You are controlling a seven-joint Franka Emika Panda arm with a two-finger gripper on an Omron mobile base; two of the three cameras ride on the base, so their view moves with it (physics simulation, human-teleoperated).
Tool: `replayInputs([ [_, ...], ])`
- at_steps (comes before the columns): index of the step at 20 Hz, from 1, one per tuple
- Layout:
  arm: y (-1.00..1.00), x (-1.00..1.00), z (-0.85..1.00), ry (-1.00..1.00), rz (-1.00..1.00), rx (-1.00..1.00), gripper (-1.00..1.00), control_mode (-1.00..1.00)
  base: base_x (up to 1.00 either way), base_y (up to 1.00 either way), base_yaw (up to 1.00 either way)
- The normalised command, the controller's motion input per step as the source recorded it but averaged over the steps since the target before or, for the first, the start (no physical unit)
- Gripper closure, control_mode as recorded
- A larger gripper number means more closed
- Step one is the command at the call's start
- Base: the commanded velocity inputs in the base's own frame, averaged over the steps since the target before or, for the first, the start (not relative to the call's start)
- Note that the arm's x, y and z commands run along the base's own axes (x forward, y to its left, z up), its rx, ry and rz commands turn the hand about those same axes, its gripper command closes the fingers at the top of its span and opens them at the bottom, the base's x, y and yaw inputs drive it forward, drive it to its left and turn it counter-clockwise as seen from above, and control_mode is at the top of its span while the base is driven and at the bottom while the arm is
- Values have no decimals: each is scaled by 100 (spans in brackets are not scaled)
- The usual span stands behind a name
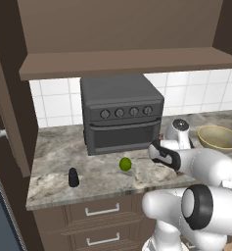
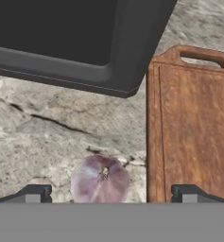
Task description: Open the cabinet. Place the bowl and condiment on the counter. Then place the lime and garlic on the cutting board.
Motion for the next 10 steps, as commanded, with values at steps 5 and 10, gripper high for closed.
replayInputs([
  [5,0,-5,-12,0,0,0,-100,-100,0,0,0],
  [10,0,-2,-19,0,0,0,-100,-100,0,0,0],
])
